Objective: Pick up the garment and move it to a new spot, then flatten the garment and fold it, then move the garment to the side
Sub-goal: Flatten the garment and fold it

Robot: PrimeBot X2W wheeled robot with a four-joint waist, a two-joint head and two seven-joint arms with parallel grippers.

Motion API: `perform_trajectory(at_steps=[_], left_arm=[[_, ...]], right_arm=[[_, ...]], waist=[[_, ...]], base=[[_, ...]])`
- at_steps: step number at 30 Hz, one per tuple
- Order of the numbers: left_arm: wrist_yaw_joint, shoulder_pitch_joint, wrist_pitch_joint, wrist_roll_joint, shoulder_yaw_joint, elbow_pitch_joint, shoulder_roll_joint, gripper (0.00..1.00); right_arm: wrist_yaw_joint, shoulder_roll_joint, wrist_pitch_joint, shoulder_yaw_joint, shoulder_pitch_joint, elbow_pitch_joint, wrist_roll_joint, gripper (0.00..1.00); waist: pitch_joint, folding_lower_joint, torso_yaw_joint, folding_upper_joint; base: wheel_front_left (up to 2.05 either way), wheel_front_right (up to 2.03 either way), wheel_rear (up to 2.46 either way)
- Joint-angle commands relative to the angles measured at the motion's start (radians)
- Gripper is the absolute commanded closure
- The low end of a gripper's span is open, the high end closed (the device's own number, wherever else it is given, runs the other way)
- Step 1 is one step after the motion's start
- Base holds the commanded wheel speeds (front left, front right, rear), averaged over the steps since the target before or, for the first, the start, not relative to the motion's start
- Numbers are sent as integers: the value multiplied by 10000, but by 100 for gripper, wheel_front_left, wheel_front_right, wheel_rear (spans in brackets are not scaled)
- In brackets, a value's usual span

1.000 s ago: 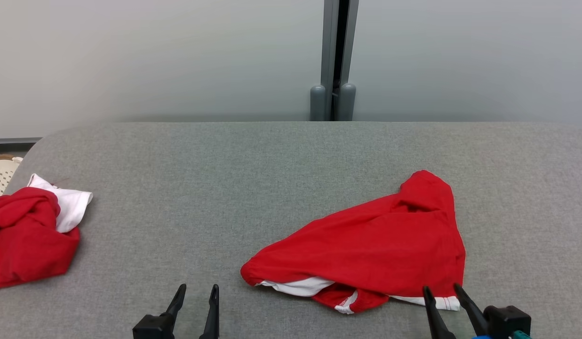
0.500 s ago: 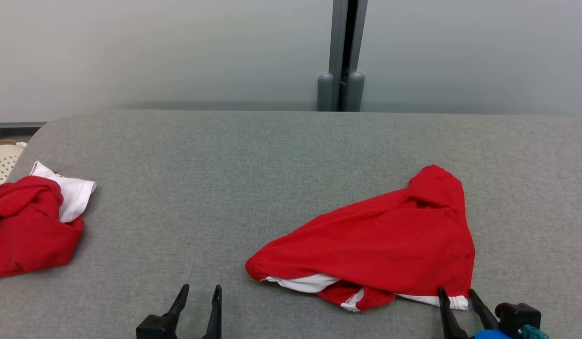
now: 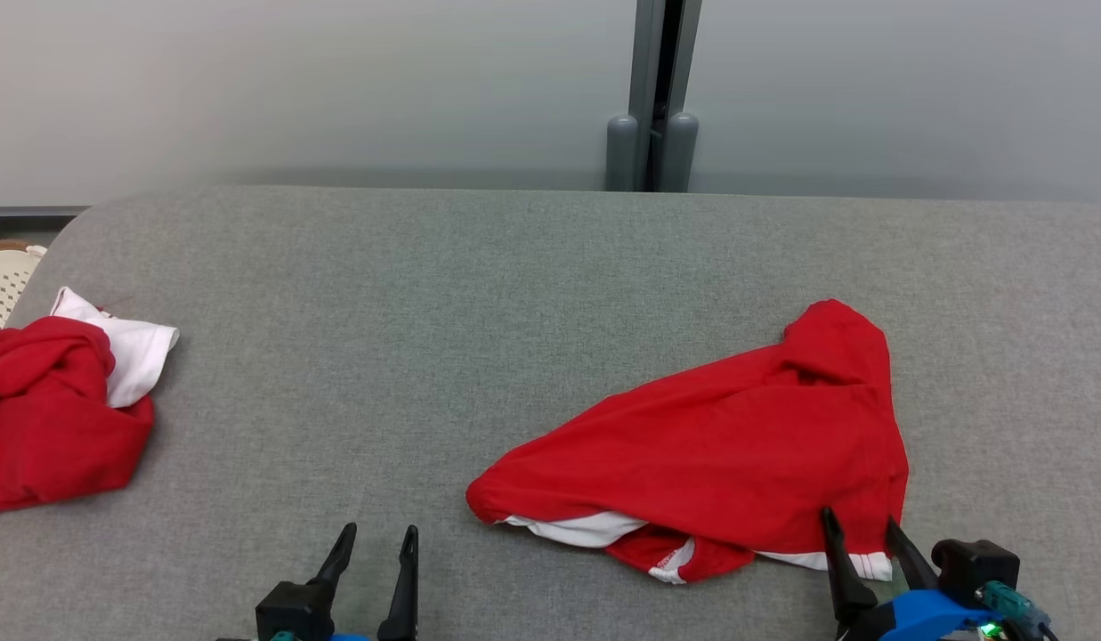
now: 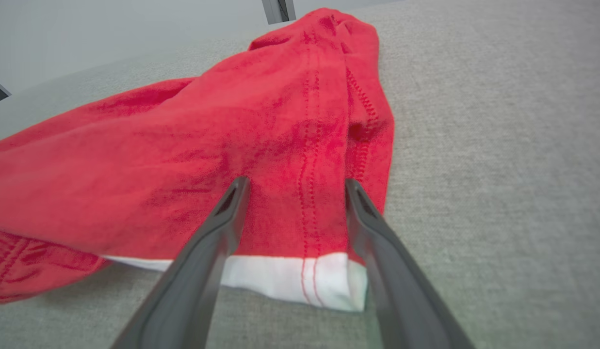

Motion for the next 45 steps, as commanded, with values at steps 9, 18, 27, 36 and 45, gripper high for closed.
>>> perform_trajectory(at_steps=[9,18,27,36,45], left_arm=[[-41,-175,-27,52,13,46,-3,0],[-60,-294,-28,48,-52,-8,-3,0],[-50,-518,-26,12,-221,-39,-5,0],[16,-277,-28,128,1,-118,-5,0],[-1,-186,-28,133,-59,-105,-3,0]], right_arm=[[0,-20,-34,67,-44,-712,50,100],[0,-32,-34,-654,-884,-1804,-94,100],[0,-63,-34,-1346,-1694,-1565,-718,100],[0,-16,-34,-702,-458,-1880,-619,0],[0,-18,-34,-100,606,-1224,-182,0]], waist=[[23,0,19,-1],[196,0,-1,-1],[372,0,372,-1],[76,0,-39,-1],[19,0,-294,-1]], base=[[0,0,0],[0,0,0],[0,0,0],[0,0,0],[0,0,0]])
